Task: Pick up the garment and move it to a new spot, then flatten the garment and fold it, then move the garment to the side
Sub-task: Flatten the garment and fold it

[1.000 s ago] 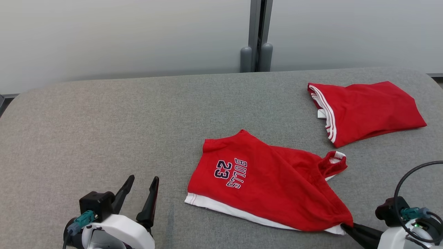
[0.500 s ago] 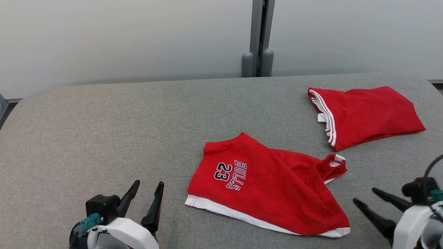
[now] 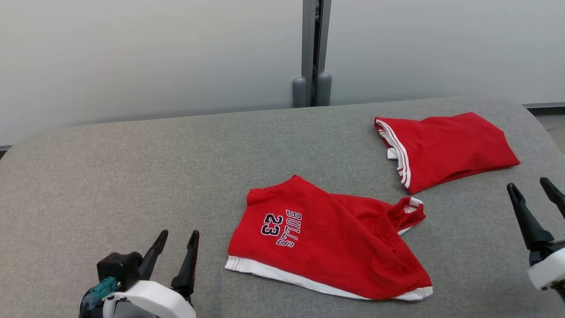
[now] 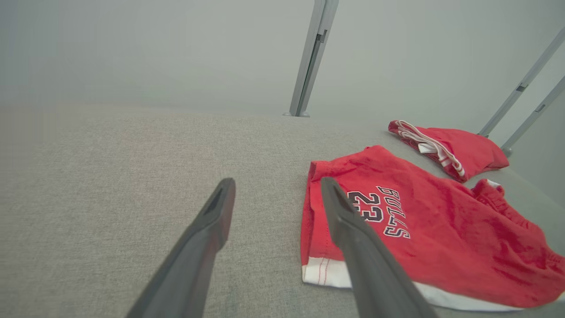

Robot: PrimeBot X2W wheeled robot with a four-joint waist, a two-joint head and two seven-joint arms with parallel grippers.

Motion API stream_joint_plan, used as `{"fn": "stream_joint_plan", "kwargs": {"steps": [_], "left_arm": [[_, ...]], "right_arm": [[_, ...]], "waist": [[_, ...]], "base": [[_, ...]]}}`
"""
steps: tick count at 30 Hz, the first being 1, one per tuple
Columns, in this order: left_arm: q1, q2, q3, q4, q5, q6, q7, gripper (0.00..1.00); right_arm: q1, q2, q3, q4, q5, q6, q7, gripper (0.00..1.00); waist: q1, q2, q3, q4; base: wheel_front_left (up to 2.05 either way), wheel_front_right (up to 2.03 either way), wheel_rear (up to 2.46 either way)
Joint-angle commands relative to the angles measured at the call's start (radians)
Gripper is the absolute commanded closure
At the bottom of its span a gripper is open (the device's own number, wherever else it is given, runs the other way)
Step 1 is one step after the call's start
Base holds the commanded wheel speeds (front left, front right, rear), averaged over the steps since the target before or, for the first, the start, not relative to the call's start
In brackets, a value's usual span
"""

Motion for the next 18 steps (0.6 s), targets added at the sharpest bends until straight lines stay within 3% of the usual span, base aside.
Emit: {"fn": "stream_joint_plan", "kwargs": {"steps": [1,5,9,14,18], "left_arm": [[0.002,0.012,0.012,-0.006,-0.007,0.008,-0.01,0.0],[-0.005,0.019,0.033,-0.026,-0.002,0.022,-0.031,0.0],[-0.01,0.024,0.061,-0.06,0.013,0.047,-0.06,0.0],[0.008,0.01,0.095,-0.091,0.034,0.07,-0.087,0.0],[0.023,-0.001,0.118,-0.093,0.056,0.079,-0.095,0.0]], "right_arm": [[0.026,0.043,-0.053,-0.029,-0.034,0.001,-0.014,0.0],[0.084,0.216,-0.23,-0.142,-0.137,0.001,-0.024,0.0],[0.13,0.36,-0.292,-0.25,-0.209,0.001,-0.023,0.0],[0.163,0.441,-0.282,-0.276,-0.27,0.001,-0.024,0.0],[0.17,0.459,-0.261,-0.264,-0.297,0.001,-0.024,0.0]], "waist": [[0.0,-0.0001,-0.004,-0.007],[0.0,-0.0001,-0.005,-0.014],[0.0,-0.0001,-0.001,-0.005],[0.0,-0.0001,0.003,0.021],[0.0,-0.0001,0.003,0.039]], "base": [[0.0,0.0,0.0],[0.0,0.0,0.0],[0.0,0.0,0.0],[0.0,0.0,0.0],[0.0,0.0,0.0]]}}
